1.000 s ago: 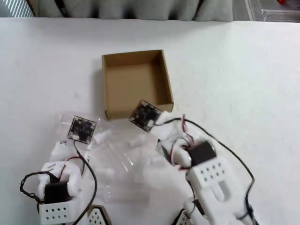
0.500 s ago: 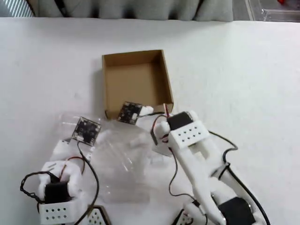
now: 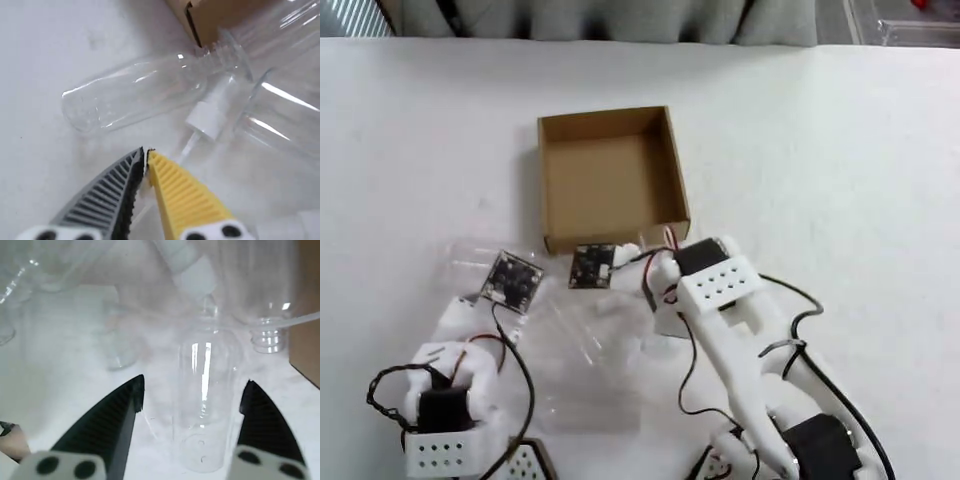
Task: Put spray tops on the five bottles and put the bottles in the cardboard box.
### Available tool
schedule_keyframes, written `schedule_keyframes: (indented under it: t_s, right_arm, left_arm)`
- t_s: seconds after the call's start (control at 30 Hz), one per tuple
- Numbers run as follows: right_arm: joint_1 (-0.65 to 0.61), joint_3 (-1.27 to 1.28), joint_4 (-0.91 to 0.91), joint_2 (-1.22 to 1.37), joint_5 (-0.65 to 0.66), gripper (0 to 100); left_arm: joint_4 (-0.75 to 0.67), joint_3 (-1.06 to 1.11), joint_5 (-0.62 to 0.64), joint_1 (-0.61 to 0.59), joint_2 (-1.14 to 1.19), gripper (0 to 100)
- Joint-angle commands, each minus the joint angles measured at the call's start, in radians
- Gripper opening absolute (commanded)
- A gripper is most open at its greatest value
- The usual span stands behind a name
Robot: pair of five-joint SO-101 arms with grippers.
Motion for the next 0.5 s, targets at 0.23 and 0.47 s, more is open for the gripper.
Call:
schedule_keyframes:
  t_s: [0.23, 0.47]
  right_arm:
    - [0.022, -0.009, -0.053, -0.001, 0.101, 29.1]
    - [0.031, -0.011, -0.120, 0.093, 0.106, 29.1]
  left_arm:
    - [-0.029, -0.002, -0.008, 0.018, -0.005, 2]
    - [-0.029, -0.002, -0.008, 0.019, -0.005, 2]
